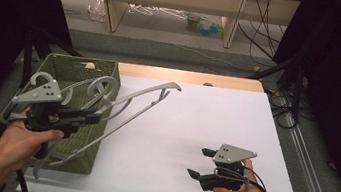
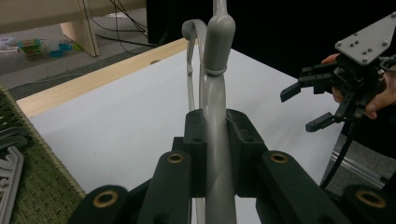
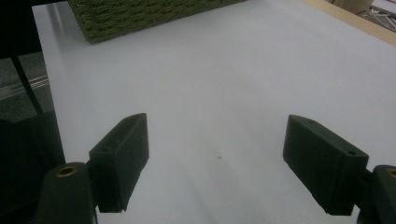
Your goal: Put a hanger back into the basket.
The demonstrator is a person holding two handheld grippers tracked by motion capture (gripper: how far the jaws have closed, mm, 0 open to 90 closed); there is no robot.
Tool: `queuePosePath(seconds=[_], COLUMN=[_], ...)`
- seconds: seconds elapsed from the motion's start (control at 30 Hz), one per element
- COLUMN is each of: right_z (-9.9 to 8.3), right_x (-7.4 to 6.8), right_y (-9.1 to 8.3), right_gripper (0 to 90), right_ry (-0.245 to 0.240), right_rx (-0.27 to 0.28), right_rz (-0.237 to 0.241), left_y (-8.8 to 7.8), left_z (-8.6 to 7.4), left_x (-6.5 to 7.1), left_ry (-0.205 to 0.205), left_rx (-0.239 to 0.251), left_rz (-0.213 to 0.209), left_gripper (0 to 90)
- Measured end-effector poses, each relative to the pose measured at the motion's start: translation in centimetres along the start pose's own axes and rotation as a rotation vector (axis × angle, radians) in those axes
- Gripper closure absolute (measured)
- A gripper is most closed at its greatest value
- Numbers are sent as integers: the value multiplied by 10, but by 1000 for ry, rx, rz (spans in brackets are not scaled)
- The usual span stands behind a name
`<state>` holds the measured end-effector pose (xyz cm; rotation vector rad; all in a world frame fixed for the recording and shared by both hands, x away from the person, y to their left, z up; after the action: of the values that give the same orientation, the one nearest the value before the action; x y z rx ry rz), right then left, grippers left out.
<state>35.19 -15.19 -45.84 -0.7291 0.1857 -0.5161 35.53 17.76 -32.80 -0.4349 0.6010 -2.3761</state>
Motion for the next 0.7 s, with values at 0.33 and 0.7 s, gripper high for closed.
queuePosePath(seconds=[0.33, 0.7], right_z=[-1, -2], right_x=[1, 2], right_y=[0, 1], right_gripper=[238, 238], right_ry=[4, 3], right_rx=[1, -4], right_rz=[-5, -3], left_y=[-22, -56], left_z=[6, 2], left_x=[-30, -92], left_ry=[-36, -105], left_rx=[-2, 28], left_rz=[59, 201], left_gripper=[788, 788])
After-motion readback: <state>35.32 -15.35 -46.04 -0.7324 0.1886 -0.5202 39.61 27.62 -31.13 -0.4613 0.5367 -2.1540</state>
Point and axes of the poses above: each handheld gripper's, and its own axes: y roughly forward along the jaws, z roughly out of its top, x roughly to its right, the point moved 8 cm from there along y, roughly forward along the jaws, and after that the axes turned 7 degrees about -x, right-handed, at the moved point
